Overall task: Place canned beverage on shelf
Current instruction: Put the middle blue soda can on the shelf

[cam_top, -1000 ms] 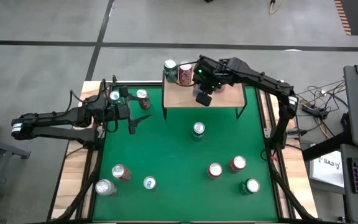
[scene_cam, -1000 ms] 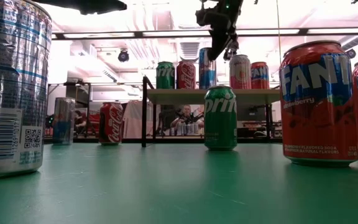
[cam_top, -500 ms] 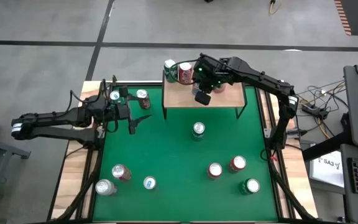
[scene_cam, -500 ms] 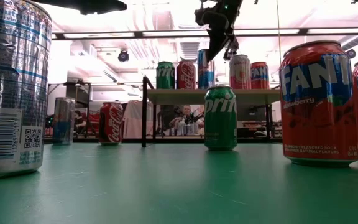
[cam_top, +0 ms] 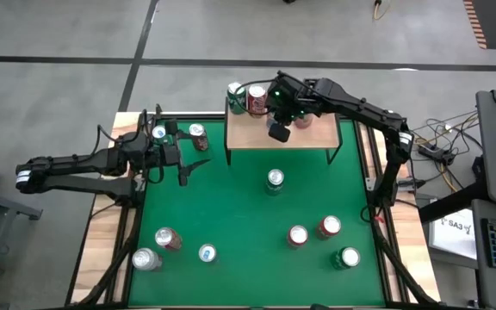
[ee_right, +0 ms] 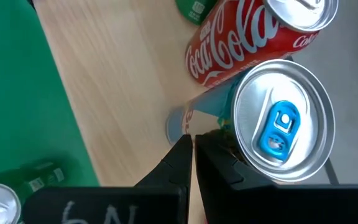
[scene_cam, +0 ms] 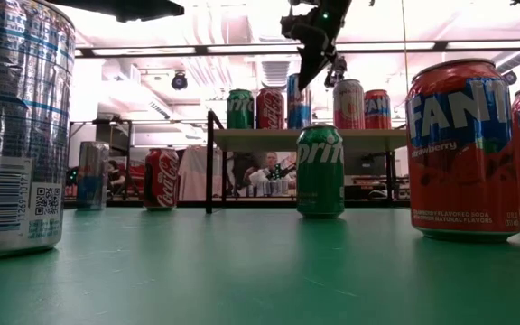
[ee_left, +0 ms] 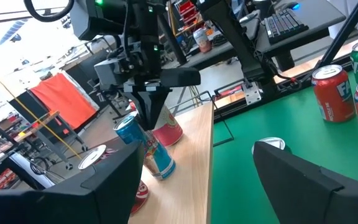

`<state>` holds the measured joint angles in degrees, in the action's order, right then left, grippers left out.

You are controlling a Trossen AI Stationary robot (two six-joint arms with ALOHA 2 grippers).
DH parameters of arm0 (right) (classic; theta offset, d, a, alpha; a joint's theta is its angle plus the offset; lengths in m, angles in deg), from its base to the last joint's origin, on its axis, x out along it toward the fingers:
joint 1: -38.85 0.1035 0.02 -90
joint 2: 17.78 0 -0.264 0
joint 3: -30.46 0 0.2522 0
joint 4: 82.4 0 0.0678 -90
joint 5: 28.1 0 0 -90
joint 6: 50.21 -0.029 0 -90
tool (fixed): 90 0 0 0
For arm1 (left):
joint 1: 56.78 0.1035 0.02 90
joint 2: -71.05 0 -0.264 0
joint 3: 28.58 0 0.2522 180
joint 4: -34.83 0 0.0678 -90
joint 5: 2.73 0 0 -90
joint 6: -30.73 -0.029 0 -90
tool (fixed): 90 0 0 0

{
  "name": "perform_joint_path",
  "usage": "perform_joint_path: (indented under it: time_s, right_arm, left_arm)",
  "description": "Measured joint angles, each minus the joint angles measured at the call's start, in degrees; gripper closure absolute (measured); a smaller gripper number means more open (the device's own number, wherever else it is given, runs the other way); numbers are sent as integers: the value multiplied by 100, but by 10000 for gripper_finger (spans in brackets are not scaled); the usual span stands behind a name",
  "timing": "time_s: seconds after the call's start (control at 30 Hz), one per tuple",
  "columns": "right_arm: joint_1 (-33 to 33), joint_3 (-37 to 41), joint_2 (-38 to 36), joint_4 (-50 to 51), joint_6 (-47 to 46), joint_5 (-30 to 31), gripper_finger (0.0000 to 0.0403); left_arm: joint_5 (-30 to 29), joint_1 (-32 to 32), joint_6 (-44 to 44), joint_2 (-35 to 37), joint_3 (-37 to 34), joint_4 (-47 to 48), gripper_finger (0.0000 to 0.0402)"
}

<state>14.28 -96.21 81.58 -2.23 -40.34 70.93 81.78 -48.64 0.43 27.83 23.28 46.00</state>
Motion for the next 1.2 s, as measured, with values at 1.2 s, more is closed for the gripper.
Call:
perform_joint_path:
  time_s: [1.2]
  right_arm:
    - [-200, 268, 0, -385, 818, -25, 390]
  left_arm:
    - [-2, 0, -15, 0, -1, 4, 114]
